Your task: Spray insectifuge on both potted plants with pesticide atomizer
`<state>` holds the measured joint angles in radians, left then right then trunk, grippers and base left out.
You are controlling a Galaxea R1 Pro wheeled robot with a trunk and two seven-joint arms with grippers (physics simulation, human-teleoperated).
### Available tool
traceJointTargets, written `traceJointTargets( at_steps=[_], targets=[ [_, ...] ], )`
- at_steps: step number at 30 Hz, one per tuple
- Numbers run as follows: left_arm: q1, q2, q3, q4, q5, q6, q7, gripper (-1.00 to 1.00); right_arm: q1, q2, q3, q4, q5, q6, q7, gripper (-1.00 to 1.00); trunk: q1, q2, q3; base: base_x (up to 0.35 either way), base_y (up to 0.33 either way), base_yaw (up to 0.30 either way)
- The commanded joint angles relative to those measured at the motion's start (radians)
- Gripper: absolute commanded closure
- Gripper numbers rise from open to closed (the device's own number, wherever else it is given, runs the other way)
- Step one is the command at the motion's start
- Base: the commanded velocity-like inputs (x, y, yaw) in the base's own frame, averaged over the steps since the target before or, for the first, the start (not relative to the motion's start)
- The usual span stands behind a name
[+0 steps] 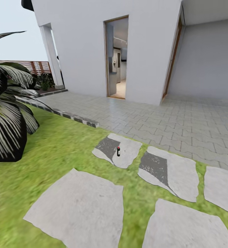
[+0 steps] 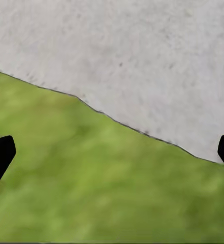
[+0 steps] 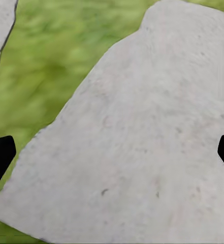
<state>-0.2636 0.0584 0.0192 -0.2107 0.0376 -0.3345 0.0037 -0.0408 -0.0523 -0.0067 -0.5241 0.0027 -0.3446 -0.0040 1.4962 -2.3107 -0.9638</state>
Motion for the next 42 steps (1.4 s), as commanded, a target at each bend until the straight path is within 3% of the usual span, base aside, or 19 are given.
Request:
traceJointTargets(
  at_steps=[1, 13, 36, 42],
  targets=[
    [0.000, 0.000, 0.001, 0.001, 0.004, -0.003, -0.001, -1.00, -0.001, 0.000, -0.001, 0.001, 0.001, -0.003, 0.000, -1.00, 0.000, 0.000, 0.000, 0.268, 0.096, -0.235],
    [0.000, 0.000, 0.001, 0.001, 0.004, -0.003, -0.001, -1.00, -0.001, 0.000, 0.000, 0.000, 0.000, -0.003, -0.001, -1.00, 0.000, 0.000, 0.010, 0.268, 0.097, -0.218],
    [0.000, 0.000, 0.002, 0.001, 0.004, -0.003, -0.001, -1.00, -0.001, 0.000, 0.001, 0.001, 0.001, -0.002, -0.001, -1.00, 0.000, 0.000, 0.010, 0.270, 0.156, -0.007],
    [0.000, 0.000, 0.002, 0.001, 0.004, -0.003, -0.001, -1.00, -0.001, 0.000, 0.001, 0.001, 0.001, -0.002, 0.000, -1.00, 0.000, 0.000, 0.011, 0.272, 0.200, -0.170]
  ],
)
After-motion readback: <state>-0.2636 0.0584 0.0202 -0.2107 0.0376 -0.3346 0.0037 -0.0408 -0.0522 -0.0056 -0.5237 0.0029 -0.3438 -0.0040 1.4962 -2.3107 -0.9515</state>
